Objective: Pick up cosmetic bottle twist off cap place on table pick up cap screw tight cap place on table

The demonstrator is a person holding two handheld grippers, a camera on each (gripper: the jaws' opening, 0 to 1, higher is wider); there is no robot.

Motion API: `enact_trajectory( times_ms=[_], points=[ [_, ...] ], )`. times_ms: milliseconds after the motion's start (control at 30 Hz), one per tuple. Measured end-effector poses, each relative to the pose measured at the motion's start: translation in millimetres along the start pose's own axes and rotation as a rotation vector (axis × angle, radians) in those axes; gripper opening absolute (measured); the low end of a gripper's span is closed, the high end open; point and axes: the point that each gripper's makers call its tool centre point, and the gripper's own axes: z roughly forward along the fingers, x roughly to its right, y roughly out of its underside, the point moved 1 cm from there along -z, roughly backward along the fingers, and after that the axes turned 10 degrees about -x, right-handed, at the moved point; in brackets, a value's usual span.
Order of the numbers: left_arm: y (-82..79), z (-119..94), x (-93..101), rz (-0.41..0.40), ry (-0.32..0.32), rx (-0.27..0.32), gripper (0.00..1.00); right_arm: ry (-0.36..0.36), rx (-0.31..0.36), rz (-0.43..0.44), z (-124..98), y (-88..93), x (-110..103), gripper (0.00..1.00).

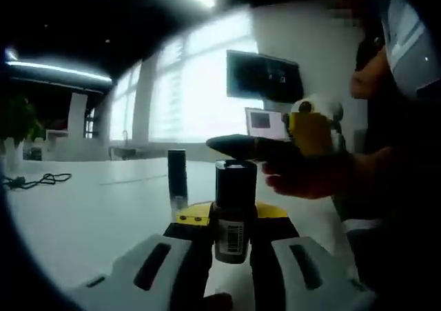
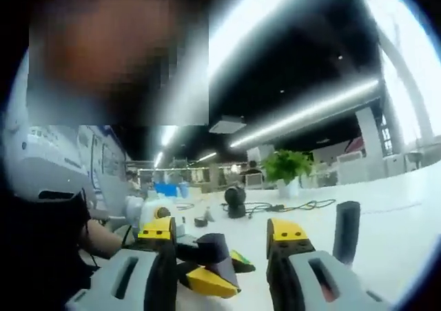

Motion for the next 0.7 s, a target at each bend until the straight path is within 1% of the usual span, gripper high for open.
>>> enact_trajectory(
  times_ms=[33,67,100,167,200,267,300,367,400,533,567,600,700],
  points=[
    [-0.8,0.2,1.9,-0.005,0.008,0.005,0.09,-0.030,-0.009,-0.016,-0.9,0.5,-3.2,0.46],
    [-0.7,0.6,8.5,-0.006,0.044,0.006,0.09,-0.066,-0.016,-0.030,-1.8,0.5,-7.1,0.46],
    [-0.4,0.5,13.1,0.005,0.066,0.003,0.09,-0.113,-0.019,-0.035,-2.8,-0.3,-12.1,0.46],
    [2.5,1.8,19.4,0.019,0.089,-0.011,0.09,-0.179,-0.037,-0.041,-3.9,0.7,-17.5,0.44],
    [2.6,2.1,23.2,0.041,0.106,-0.010,0.09,-0.203,-0.051,-0.051,-3.9,2.3,-18.6,0.44],
    [3.6,2.2,26.5,0.057,0.124,-0.011,0.09,-0.248,-0.078,-0.072,-4.0,5.5,-21.8,0.42],
    [4.3,2.3,28.9,0.059,0.141,-0.013,0.09,-0.278,-0.090,-0.066,-4.2,7.1,-24.6,0.41],
    [4.5,2.6,29.0,0.054,0.154,-0.015,0.09,-0.328,-0.103,-0.059,-5.3,9.1,-27.8,0.41],
    [4.8,2.3,32.7,0.055,0.161,-0.017,0.09,-0.331,-0.102,-0.062,-5.0,9.2,-25.8,0.40],
    [7.4,2.6,35.4,0.067,0.181,-0.028,0.09,-0.361,-0.122,-0.094,-5.0,15.2,-24.3,0.38],
    [7.9,2.6,37.7,0.071,0.187,-0.030,0.09,-0.388,-0.135,-0.098,-5.1,18.1,-28.0,0.38],
    [8.1,2.5,40.4,0.073,0.192,-0.031,0.09,-0.391,-0.139,-0.117,-4.1,19.9,-28.6,0.38],
    [10.4,3.1,41.9,0.070,0.199,-0.044,0.09,-0.411,-0.157,-0.130,-1.4,25.6,-30.8,0.36]
  ],
)
